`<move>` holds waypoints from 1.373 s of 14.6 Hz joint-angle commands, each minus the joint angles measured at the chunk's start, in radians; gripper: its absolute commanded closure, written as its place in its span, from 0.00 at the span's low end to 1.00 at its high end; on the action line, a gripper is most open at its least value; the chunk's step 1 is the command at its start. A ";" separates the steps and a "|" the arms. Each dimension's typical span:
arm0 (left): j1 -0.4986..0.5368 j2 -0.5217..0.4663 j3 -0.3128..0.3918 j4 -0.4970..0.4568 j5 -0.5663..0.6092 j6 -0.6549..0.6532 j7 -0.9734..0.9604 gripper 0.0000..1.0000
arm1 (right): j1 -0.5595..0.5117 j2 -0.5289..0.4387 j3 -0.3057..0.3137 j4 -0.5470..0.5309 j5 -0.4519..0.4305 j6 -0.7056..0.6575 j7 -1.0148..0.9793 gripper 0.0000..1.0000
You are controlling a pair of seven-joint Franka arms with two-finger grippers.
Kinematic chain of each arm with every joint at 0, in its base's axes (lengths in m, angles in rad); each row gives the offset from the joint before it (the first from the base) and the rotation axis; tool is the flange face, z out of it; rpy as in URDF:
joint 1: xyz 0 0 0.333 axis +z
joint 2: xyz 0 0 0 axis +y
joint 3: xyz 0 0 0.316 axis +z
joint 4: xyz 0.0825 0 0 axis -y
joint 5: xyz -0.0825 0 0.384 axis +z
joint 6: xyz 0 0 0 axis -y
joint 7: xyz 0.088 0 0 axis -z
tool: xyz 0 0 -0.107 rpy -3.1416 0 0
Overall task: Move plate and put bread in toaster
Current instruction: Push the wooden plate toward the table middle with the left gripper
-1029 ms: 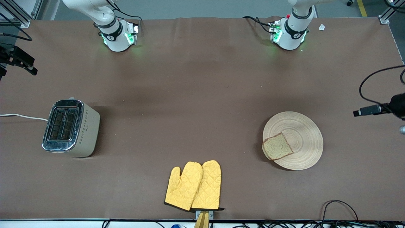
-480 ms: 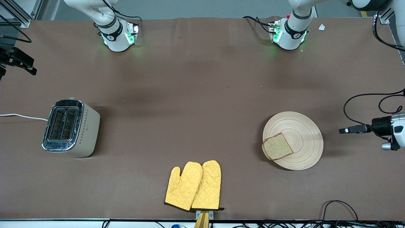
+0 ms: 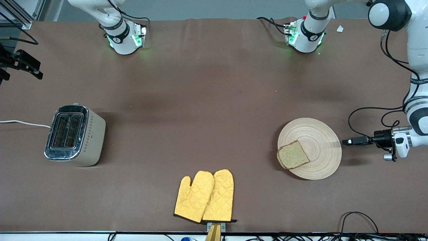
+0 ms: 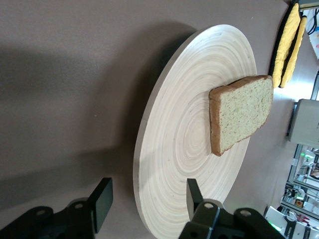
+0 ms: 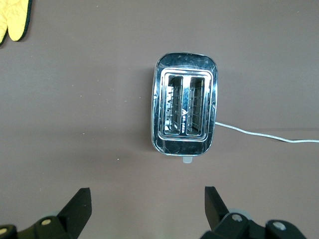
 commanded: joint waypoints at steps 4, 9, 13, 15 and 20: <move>0.005 0.060 -0.002 0.023 -0.050 -0.004 0.060 0.47 | -0.001 -0.005 0.012 -0.001 0.008 -0.017 -0.004 0.00; 0.004 0.080 -0.003 0.025 -0.051 -0.004 0.096 0.68 | -0.001 -0.005 0.011 -0.006 0.009 -0.038 -0.003 0.00; 0.004 0.082 -0.003 0.025 -0.050 -0.004 0.099 0.89 | -0.007 -0.003 0.006 -0.006 0.009 -0.056 -0.003 0.00; 0.004 0.080 -0.003 0.029 -0.052 -0.004 0.123 0.97 | -0.006 -0.003 0.006 -0.006 0.009 -0.056 -0.003 0.00; 0.008 0.054 -0.093 0.054 -0.047 -0.056 0.134 1.00 | -0.003 -0.002 0.006 -0.015 0.011 -0.055 0.028 0.00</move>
